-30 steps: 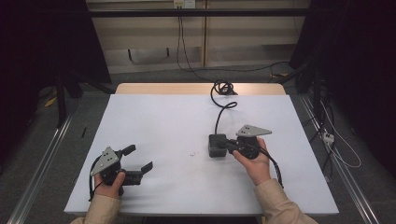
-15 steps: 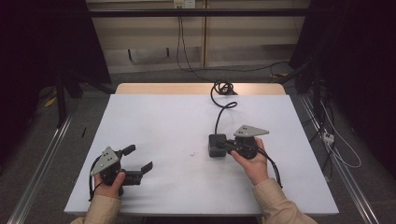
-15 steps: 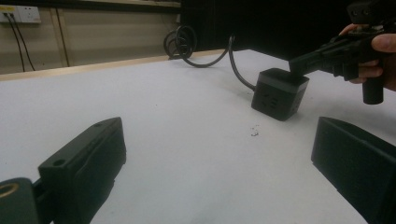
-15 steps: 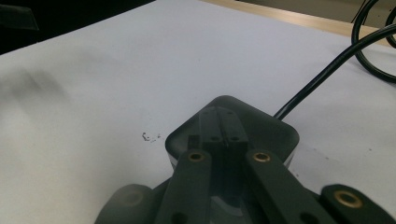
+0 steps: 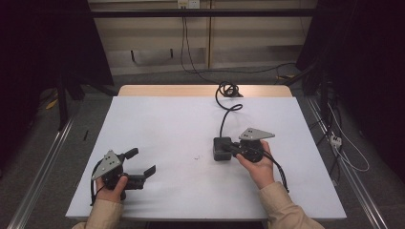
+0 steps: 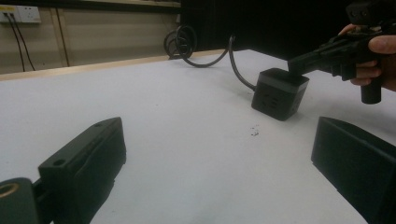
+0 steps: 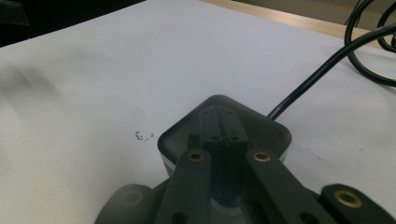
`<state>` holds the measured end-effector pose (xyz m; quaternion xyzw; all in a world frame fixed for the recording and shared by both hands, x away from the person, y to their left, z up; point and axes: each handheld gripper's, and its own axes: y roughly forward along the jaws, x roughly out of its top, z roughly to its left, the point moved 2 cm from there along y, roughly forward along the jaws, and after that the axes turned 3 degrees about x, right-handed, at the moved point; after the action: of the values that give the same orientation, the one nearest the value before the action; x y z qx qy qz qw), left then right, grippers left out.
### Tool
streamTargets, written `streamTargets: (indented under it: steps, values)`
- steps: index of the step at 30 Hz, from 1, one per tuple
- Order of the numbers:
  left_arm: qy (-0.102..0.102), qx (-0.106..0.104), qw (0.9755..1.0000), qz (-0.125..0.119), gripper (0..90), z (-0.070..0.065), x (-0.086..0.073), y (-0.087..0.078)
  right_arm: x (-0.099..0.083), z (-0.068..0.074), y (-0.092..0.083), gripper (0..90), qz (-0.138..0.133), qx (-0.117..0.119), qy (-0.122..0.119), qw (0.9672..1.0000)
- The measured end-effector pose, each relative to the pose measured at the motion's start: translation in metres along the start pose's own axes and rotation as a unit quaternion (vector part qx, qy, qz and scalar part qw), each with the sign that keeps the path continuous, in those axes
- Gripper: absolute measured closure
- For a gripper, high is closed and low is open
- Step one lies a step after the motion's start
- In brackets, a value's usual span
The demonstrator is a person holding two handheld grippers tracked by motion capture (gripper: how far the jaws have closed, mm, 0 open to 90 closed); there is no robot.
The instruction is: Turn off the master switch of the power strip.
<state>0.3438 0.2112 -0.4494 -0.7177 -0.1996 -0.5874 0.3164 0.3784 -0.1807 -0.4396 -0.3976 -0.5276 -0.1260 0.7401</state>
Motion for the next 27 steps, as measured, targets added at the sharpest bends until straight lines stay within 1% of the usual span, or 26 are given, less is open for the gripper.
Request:
streamTargets:
  steps: [3, 6, 10, 12, 15, 18, 23, 27]
  values:
    - [0.000, 0.000, 1.0000, 0.000, 3.0, 0.0001, 0.0000, 0.0002, -0.0008, -0.0019, -0.0013, 90.0, -0.001, 0.002, 0.006, 1.0000]
    - [-0.002, 0.000, 1.0000, 0.000, 3.0, 0.0001, -0.0002, 0.0003, -0.0006, -0.0005, -0.0011, 90.0, 0.000, -0.002, -0.002, 1.0000]
    - [-0.001, 0.000, 1.0000, 0.000, 3.0, 0.0002, -0.0001, 0.0003, -0.0011, -0.0012, -0.0011, 90.0, -0.003, 0.001, 0.002, 1.0000]
    - [-0.001, 0.000, 1.0000, 0.001, 3.0, 0.0003, -0.0002, 0.0002, -0.0010, -0.0003, -0.0008, 90.0, -0.002, 0.007, 0.003, 1.0000]
    - [-0.001, 0.000, 1.0000, 0.000, 3.0, 0.0005, -0.0004, 0.0004, -0.0004, 0.0009, -0.0007, 90.0, 0.001, 0.003, -0.005, 1.0000]
    - [-0.001, 0.000, 1.0000, 0.000, 3.0, 0.0003, -0.0002, 0.0000, -0.0010, 0.0003, -0.0008, 90.0, -0.001, 0.005, -0.004, 1.0000]
    - [-0.002, 0.000, 1.0000, 0.000, 3.0, 0.0007, -0.0008, -0.0002, -0.0019, 0.0038, 0.0000, 90.0, -0.003, -0.010, -0.028, 0.9996]
    - [-0.002, 0.001, 1.0000, 0.002, 3.0, 0.0002, -0.0009, -0.0005, -0.0024, 0.0021, -0.0001, 90.0, -0.005, -0.003, -0.020, 0.9998]
